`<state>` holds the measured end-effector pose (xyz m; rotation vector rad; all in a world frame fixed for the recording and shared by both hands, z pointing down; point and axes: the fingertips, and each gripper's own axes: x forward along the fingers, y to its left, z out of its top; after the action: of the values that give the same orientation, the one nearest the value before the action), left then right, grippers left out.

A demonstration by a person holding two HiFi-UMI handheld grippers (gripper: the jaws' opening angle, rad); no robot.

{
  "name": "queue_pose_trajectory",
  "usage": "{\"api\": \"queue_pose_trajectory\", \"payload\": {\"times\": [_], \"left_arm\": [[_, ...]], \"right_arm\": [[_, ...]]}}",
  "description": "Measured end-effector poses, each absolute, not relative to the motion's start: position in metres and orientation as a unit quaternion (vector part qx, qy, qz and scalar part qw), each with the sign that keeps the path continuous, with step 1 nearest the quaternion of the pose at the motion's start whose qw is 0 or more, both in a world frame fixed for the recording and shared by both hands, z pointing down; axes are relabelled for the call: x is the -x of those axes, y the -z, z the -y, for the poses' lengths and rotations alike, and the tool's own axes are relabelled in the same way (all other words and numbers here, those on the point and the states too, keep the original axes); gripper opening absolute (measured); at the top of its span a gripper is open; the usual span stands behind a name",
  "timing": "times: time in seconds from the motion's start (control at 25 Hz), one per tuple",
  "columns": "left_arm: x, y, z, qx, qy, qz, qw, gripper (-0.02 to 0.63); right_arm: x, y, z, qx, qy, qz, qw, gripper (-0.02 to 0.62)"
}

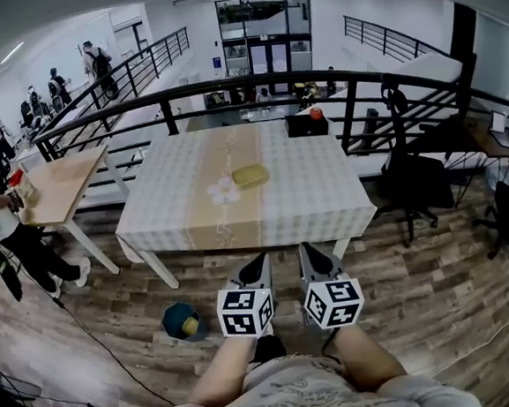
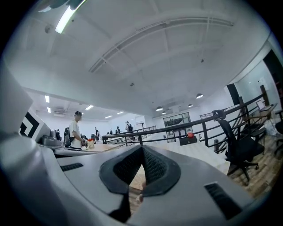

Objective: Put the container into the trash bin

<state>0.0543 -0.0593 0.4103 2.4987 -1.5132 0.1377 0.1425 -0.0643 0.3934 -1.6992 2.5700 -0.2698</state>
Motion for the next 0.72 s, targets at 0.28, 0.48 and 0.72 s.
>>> {"api": "queue_pose_trajectory", "payload": {"times": [0.28, 0.48, 0.72], "left_arm": [[-0.052, -0.412, 0.135, -0.850, -0.042, 0.513, 0.115, 0.005], [-0.042, -0.422, 0.185, -0.848, -0.048, 0.512, 0.125, 0.005], [-0.028, -0.422, 0.252, -0.845, -0.054, 0.513, 0.139, 0.005]], "right_arm": [[-0.137, -0.396, 0.137, 0.547, 0.088, -0.832, 0.017, 0.002], [-0.125, -0.403, 0.187, 0.544, 0.094, -0.834, 0.009, 0.002], [-0.116, -0.399, 0.250, 0.547, 0.091, -0.832, 0.000, 0.002]]}}
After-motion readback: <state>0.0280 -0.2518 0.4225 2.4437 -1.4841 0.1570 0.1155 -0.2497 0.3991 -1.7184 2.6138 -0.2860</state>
